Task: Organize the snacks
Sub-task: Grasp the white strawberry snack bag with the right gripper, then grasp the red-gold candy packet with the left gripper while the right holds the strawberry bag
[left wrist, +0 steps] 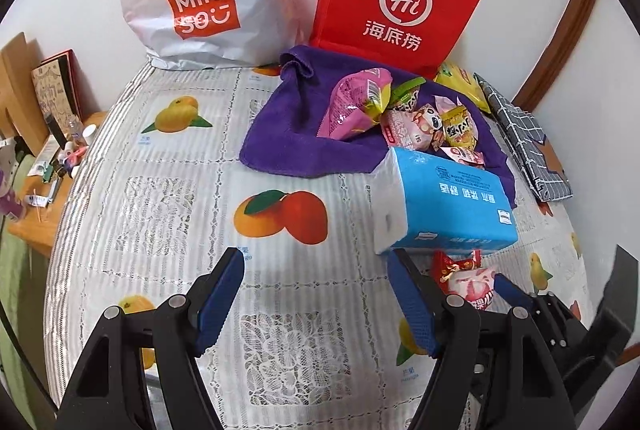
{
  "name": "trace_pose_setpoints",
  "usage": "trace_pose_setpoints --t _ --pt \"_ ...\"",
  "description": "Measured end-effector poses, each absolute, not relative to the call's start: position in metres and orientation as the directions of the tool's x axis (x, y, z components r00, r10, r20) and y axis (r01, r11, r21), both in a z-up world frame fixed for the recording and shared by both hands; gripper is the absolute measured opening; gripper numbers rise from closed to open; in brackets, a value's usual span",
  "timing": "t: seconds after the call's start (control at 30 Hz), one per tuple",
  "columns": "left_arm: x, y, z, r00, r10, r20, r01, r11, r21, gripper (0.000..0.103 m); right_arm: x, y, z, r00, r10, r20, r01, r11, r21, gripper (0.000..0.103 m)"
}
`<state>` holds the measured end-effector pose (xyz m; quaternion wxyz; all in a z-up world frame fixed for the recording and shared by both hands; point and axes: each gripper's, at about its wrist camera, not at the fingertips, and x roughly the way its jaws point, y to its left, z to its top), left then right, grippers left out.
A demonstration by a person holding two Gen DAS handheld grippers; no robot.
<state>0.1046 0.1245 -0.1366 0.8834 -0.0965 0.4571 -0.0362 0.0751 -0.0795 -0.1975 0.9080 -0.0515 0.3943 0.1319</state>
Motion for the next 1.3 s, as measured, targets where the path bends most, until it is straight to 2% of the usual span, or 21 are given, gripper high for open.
trace_pose_setpoints --t 0.2,0.27,0.47,0.67,1.03,1.2,1.3 --pt "0.106 0.121 -0.141 0.572 -0.161 -0.804 -0.013 0.979 -0.206 0.072 0.068 -0.066 -0.217 0.649 0.158 -0.745 -0.312 0.947 -0.071 0.056" --pt "0.106 0.121 -0.143 0.568 -0.161 -0.807 -0.015 0.979 -0.205 0.072 0.064 -0.068 -0.217 0.663 0.143 -0.735 -0.305 0.948 -0.090 0.049" --pt "0.105 0.117 -0.152 0.553 -0.162 -0.818 -0.007 0.980 -0.199 0.072 0.062 -0.090 -0.205 0.652 0.227 -0.723 -0.295 0.955 0.034 0.043" --pt "0.105 0.098 -0.171 0.514 -0.202 -0.834 0.035 0.976 -0.215 0.072 0.058 -0.120 -0.194 0.680 0.218 -0.700 -0.242 0.968 0.067 0.043" --pt "0.113 0.026 -0.186 0.456 -0.346 -0.820 0.180 0.938 -0.295 0.074 0.068 -0.194 -0.195 0.703 0.048 -0.710 -0.046 0.999 0.021 0.043" --pt "0.125 0.000 -0.194 0.423 -0.360 -0.832 0.185 0.933 -0.309 0.076 0.072 -0.215 -0.201 0.692 0.023 -0.722 -0.008 1.000 0.024 0.043" --pt "0.129 -0.015 -0.201 0.434 -0.318 -0.843 0.184 0.947 -0.263 0.078 0.073 -0.225 -0.202 0.693 0.014 -0.721 0.012 0.999 0.031 0.043"
